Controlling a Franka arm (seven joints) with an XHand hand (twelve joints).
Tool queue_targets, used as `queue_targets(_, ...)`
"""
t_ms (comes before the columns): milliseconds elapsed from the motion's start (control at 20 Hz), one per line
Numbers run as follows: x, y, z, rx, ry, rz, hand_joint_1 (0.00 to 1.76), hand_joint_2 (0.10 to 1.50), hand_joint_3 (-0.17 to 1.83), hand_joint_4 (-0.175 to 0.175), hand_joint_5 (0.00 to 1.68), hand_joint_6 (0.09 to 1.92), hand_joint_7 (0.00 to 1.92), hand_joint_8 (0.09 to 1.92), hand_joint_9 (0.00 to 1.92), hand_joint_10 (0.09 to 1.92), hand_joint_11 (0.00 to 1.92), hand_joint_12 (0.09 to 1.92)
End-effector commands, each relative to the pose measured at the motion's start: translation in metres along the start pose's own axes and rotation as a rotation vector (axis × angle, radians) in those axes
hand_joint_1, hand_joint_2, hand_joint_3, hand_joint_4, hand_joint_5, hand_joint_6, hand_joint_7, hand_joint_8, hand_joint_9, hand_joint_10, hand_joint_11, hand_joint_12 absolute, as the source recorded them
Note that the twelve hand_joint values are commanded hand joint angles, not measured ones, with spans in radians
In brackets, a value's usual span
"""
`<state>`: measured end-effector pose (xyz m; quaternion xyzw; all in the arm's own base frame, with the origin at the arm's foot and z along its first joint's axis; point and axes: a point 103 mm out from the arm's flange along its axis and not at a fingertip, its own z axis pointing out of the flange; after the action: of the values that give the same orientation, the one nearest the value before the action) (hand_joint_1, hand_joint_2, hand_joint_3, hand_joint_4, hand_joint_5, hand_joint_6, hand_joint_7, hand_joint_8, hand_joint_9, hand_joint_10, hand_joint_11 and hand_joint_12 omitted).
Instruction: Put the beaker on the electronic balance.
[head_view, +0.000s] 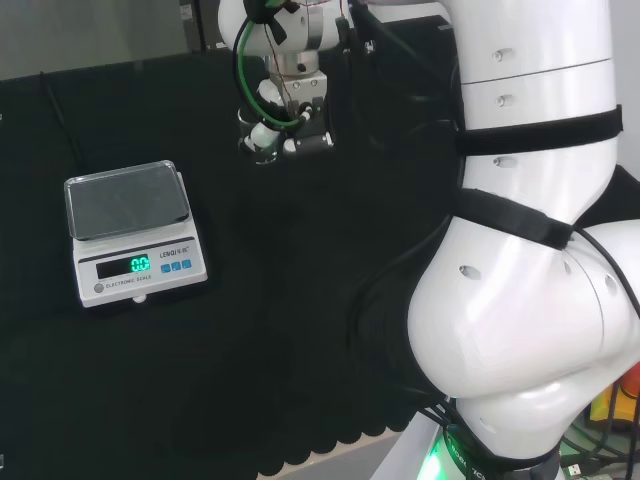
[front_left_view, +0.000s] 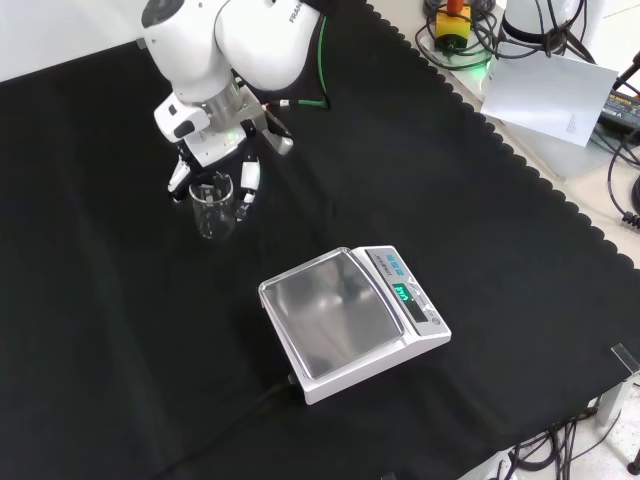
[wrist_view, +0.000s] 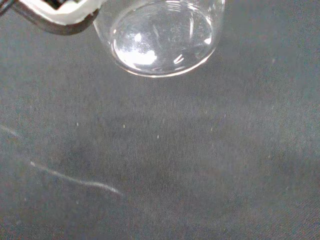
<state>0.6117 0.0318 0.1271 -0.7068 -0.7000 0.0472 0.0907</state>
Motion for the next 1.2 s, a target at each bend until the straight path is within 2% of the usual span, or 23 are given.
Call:
queue_targets(50, 0.0, -0.008, -0.013, 0.004, -0.008, 0.002, 1.2, 0.91, 0.64, -0.096, 0.75, 1.34, 0.89, 1.5, 1.19, 1.09, 1.35, 0.87)
queue_targets(400, 0.003, -0.009, -0.014, 0.001, -0.008, -0.004, 1.2, 0.89, 0.67, -0.093, 0.77, 1.34, 0.9, 1.5, 1.19, 1.09, 1.35, 0.88)
queue_targets(600, 0.014, -0.015, -0.024, -0.023, -0.014, -0.03, 1.2, 0.89, 0.67, -0.092, 0.77, 1.33, 0.9, 1.5, 1.18, 1.08, 1.35, 0.88)
queue_targets(900, 0.07, -0.028, -0.051, -0.03, -0.021, -0.118, 1.21, 0.87, 0.69, -0.09, 0.79, 1.32, 0.91, 1.49, 1.18, 1.08, 1.35, 0.87)
queue_targets(1200, 0.137, -0.048, -0.052, -0.019, -0.018, -0.254, 1.21, 0.86, 0.7, -0.089, 0.8, 1.3, 0.92, 1.48, 1.19, 1.07, 1.36, 0.87)
